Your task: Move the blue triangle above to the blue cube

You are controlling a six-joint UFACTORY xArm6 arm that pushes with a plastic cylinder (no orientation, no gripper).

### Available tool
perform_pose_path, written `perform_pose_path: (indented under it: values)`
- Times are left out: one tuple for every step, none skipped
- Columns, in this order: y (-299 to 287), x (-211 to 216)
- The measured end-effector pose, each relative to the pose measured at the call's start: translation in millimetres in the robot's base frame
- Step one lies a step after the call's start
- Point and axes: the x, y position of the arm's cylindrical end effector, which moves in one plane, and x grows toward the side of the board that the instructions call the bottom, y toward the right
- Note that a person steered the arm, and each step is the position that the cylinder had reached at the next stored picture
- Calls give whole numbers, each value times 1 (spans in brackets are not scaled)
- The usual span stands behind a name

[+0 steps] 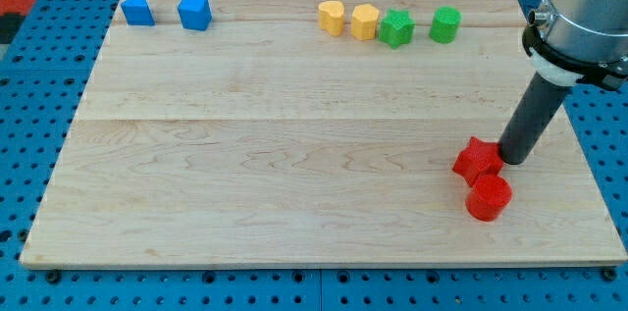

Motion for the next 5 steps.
perform_pose_path:
  values:
    - [0,-8]
    - [-2,-44]
    - [-12,-73]
    - [-29,-73]
    - [-94,-73]
